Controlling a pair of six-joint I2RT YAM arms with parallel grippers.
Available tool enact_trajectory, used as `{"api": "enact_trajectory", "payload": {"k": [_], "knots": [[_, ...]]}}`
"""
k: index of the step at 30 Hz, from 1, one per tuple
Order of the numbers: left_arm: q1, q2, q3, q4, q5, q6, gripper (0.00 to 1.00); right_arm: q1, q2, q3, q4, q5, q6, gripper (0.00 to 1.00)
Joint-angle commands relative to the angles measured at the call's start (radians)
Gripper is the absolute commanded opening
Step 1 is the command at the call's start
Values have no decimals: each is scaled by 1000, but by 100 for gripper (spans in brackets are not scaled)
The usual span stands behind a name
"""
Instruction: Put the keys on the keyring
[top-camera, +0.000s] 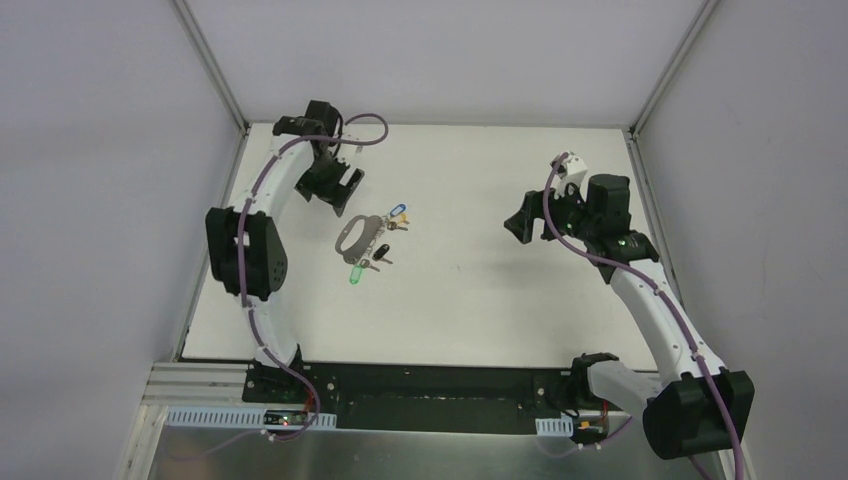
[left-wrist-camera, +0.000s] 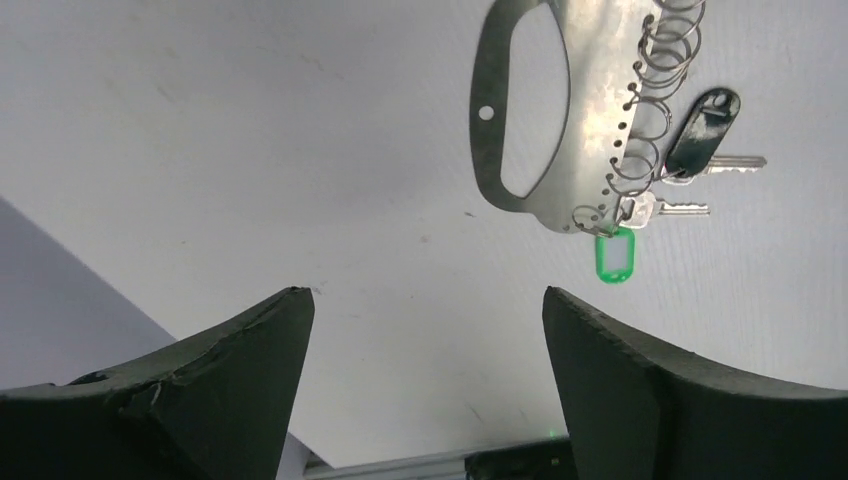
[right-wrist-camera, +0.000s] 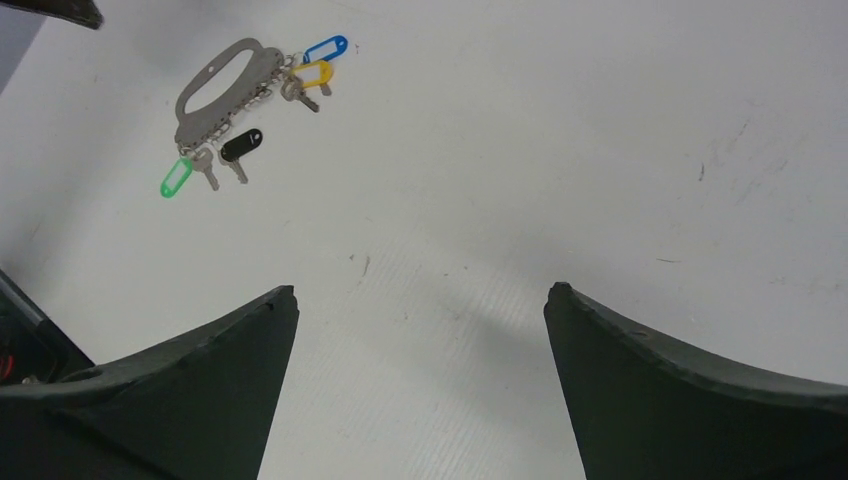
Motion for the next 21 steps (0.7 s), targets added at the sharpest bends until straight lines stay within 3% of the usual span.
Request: {"api": "enact_trajectory", "payload": {"k": [1, 8, 12, 21], "knots": [[13, -228, -129, 157, -85, -48, 89, -8, -3, 58, -21, 77, -16, 100], [13, -535, -446, 461, -133, -134, 99, -14, 29, 94, -50, 137, 16, 100], [18, -710, -616, 606, -141, -177, 99, -14, 20, 98, -49, 158, 54, 100], [23, -1090, -863, 762, -72, -239, 99, -15, -85, -10, 52, 101, 76, 100]]}}
